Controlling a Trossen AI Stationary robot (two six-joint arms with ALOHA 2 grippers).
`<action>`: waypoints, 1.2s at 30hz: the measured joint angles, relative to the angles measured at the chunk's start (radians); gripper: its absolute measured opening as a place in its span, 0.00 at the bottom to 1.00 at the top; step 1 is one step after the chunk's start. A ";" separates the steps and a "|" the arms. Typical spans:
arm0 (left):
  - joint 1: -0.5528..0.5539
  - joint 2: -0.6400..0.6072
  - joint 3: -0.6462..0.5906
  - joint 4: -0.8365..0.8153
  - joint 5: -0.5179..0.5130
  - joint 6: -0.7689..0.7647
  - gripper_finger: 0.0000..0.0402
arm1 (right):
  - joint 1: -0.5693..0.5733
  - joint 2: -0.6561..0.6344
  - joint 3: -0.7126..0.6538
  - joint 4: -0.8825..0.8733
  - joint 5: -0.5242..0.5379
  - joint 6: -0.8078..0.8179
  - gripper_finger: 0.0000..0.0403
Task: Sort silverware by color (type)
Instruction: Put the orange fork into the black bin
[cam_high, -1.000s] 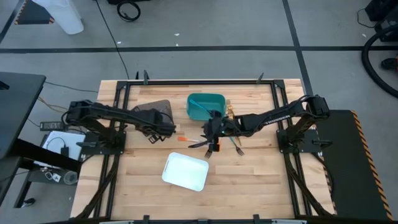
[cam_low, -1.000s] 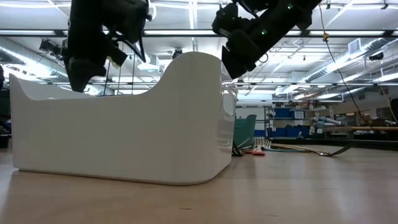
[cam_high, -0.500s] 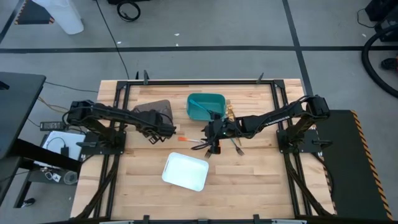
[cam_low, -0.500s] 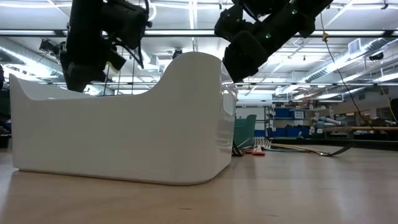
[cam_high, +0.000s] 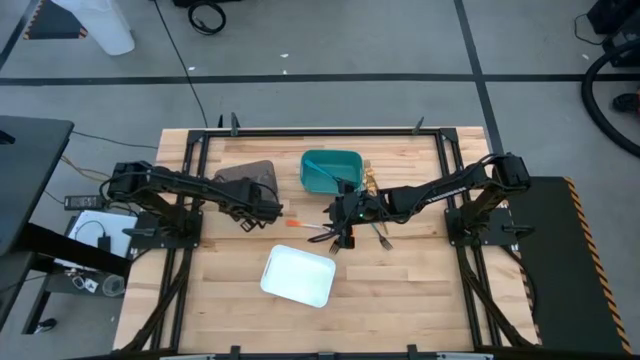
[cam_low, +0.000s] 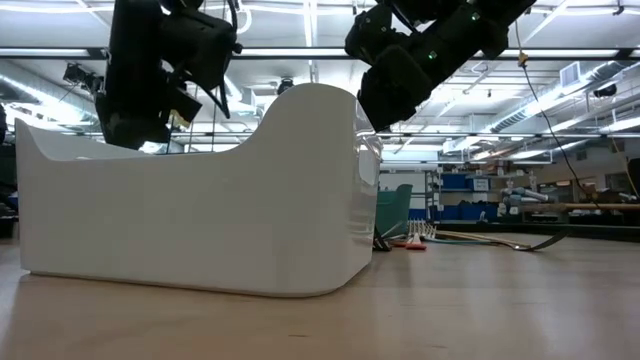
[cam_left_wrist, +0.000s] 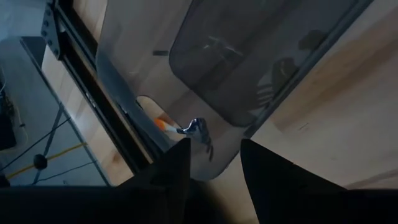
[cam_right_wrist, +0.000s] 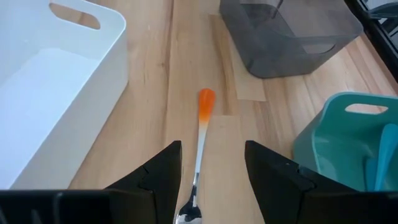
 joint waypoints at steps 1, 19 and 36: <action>0.004 0.000 -0.010 0.002 0.000 0.000 0.37 | 0.000 0.000 0.000 0.000 0.000 0.000 0.46; 0.028 0.000 -0.072 0.088 -0.042 0.054 0.04 | 0.006 0.000 0.000 0.014 -0.003 -0.005 0.46; 0.028 0.000 -0.032 0.170 -0.098 0.066 0.02 | 0.006 0.000 0.000 0.018 -0.006 -0.019 0.46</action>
